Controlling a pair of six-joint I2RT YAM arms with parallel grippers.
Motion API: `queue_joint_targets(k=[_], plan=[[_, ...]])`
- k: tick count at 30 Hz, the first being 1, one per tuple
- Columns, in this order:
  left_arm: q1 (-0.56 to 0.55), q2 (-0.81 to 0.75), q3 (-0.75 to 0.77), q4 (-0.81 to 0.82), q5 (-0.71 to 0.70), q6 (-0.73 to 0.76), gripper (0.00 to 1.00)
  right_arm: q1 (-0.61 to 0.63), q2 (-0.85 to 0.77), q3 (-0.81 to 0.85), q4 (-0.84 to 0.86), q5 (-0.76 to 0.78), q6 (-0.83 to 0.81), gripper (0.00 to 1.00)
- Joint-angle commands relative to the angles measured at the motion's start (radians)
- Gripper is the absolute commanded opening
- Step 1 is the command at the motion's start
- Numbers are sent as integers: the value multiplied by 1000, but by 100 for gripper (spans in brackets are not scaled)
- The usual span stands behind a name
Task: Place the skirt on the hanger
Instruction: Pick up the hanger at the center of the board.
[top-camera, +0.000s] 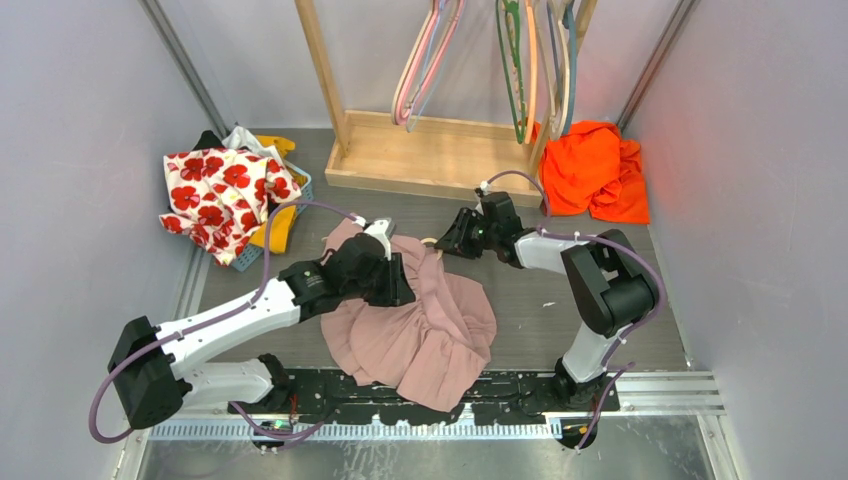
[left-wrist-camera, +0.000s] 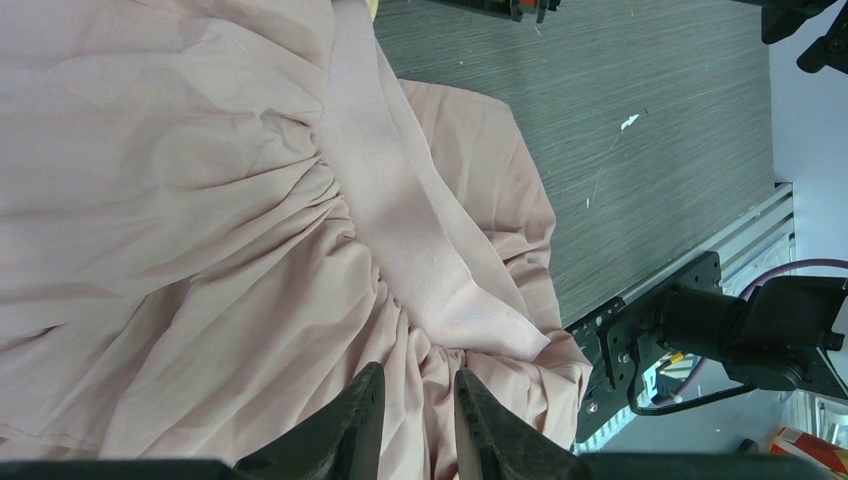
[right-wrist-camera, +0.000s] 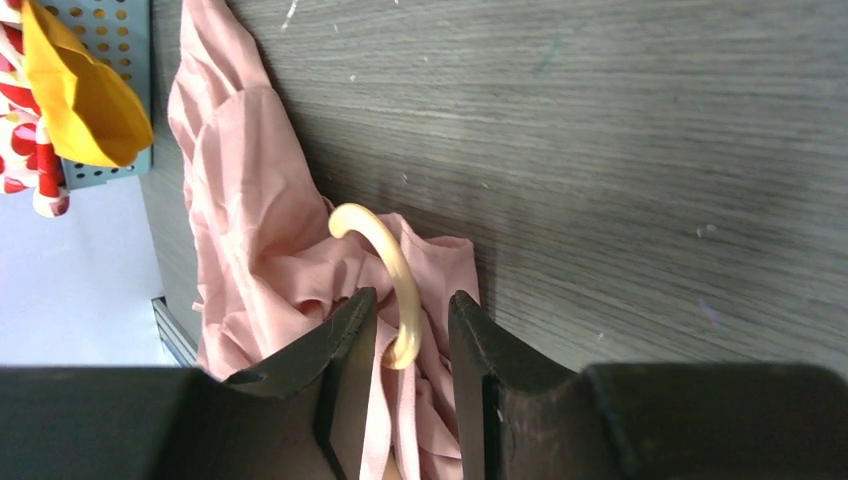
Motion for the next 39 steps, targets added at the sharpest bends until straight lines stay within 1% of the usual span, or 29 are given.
queue_joint_targets(k=[1,5,9,14,21,24,25,27,29,31,32,36,39], plan=[[7,-25,1,35,16,-4,32,-4,-48,-7,1,14,-27,37],[6,-26,0,34,15,-4,32,-4,-8,16,57,-51,-13,31],[7,-34,-2,32,15,-5,32,-4,21,22,134,-90,24,29],[7,-39,-11,34,16,-8,32,-3,43,37,155,-115,29,28],[8,-41,-10,38,22,-10,31,-4,86,34,210,-146,50,30],[8,-43,-10,37,23,-10,31,-4,95,28,248,-150,73,25],[8,-46,-11,36,24,-10,31,-4,93,22,259,-149,77,23],[8,-48,-11,33,21,-10,31,-4,77,14,271,-147,82,8],[10,-52,-10,26,14,-9,31,-4,38,2,274,-135,80,2],[14,-57,-6,16,8,-7,31,-4,-32,-7,227,-106,50,1],[20,-58,-1,4,4,-6,31,-4,-78,-8,169,-89,25,1],[70,-58,43,-60,-2,19,33,-3,-296,24,-112,-7,-125,1],[142,-47,99,-107,31,52,37,-3,-431,63,-314,42,-217,1]])
